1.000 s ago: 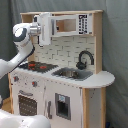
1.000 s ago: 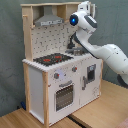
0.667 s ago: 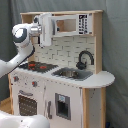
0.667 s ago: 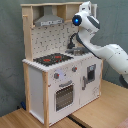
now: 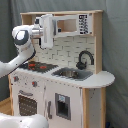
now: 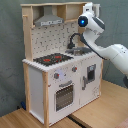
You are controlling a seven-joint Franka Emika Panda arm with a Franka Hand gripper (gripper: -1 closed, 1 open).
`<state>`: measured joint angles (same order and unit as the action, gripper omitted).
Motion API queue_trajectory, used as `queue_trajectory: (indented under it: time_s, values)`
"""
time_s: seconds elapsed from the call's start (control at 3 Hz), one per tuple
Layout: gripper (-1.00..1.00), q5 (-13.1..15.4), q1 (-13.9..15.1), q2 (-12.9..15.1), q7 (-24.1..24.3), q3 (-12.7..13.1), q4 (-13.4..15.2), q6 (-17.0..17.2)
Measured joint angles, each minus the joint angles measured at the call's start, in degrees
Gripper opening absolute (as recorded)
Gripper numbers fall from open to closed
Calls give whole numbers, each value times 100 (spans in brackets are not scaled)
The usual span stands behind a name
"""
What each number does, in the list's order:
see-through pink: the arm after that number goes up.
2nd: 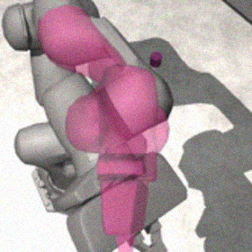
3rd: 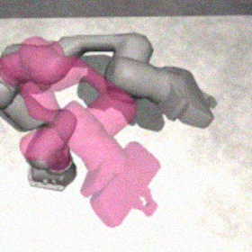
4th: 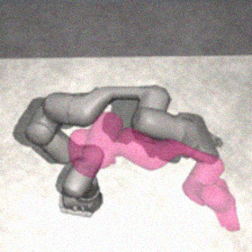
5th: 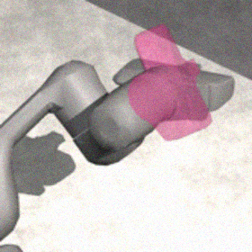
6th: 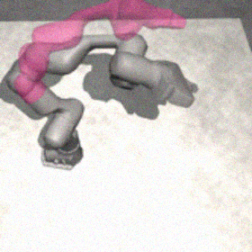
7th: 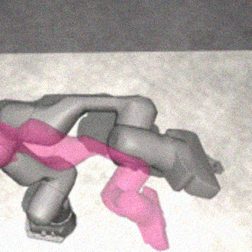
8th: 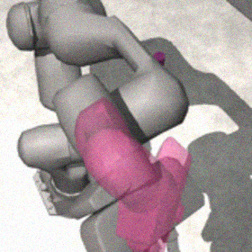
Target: Play with the kitchen
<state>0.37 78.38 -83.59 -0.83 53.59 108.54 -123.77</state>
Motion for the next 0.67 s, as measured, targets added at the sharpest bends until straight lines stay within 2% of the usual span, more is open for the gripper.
queue_trajectory:
  time_s: [0.67]
  values:
    - [-100,-3,-487,6,-201,-157,725,-795]
